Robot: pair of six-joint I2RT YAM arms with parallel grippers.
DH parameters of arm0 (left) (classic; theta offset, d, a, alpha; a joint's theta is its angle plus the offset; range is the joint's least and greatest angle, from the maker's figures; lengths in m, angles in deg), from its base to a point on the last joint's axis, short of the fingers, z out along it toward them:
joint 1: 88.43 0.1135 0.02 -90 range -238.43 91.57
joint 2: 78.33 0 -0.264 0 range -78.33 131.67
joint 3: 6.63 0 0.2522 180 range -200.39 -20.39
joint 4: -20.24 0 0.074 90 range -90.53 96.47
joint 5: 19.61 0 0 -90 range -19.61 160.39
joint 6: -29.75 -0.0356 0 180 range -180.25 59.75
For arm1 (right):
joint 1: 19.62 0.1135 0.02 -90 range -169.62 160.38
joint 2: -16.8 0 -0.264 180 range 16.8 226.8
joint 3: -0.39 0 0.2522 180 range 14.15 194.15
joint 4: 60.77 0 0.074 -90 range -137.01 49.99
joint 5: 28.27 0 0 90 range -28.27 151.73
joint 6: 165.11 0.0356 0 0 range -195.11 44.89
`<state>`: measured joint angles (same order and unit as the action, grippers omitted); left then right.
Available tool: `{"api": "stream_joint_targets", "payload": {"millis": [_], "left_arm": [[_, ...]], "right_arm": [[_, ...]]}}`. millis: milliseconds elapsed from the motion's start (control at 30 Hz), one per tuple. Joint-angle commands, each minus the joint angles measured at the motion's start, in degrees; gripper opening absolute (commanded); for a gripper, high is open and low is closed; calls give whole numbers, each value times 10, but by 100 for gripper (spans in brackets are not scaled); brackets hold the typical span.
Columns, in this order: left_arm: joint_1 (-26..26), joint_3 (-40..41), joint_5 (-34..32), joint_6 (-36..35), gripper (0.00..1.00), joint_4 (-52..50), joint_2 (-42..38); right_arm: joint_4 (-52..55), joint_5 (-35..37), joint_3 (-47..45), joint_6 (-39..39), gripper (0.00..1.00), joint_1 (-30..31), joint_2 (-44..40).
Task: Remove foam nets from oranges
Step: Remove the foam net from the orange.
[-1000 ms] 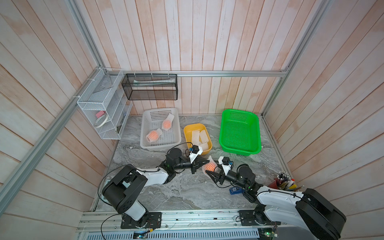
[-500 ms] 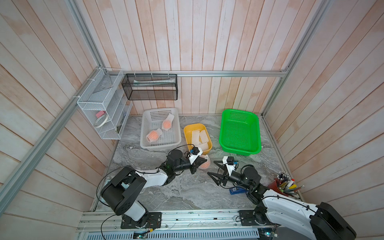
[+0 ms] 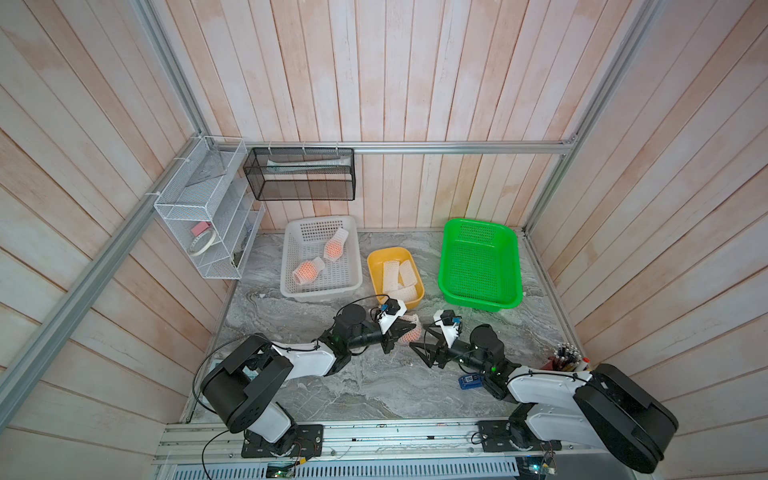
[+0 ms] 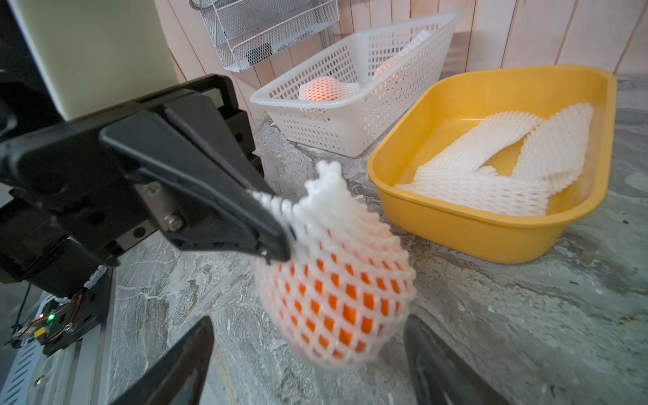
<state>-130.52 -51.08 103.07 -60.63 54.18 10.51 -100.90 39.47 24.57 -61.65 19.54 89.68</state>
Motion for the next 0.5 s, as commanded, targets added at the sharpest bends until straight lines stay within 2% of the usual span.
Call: {"api": "stream_joint_targets", "payload": {"millis": [0,267,467], "left_arm": [[-9,13,2,10,0,25,11],[-21,18,-2,21,0,41,16],[-22,20,-16,15,0,35,3]], "right_arm": [[-60,-20,24,-5,83,-2,41],[-121,-23,35,16,76,-2,104],[-94,-40,37,-4,54,-2,99]]}}
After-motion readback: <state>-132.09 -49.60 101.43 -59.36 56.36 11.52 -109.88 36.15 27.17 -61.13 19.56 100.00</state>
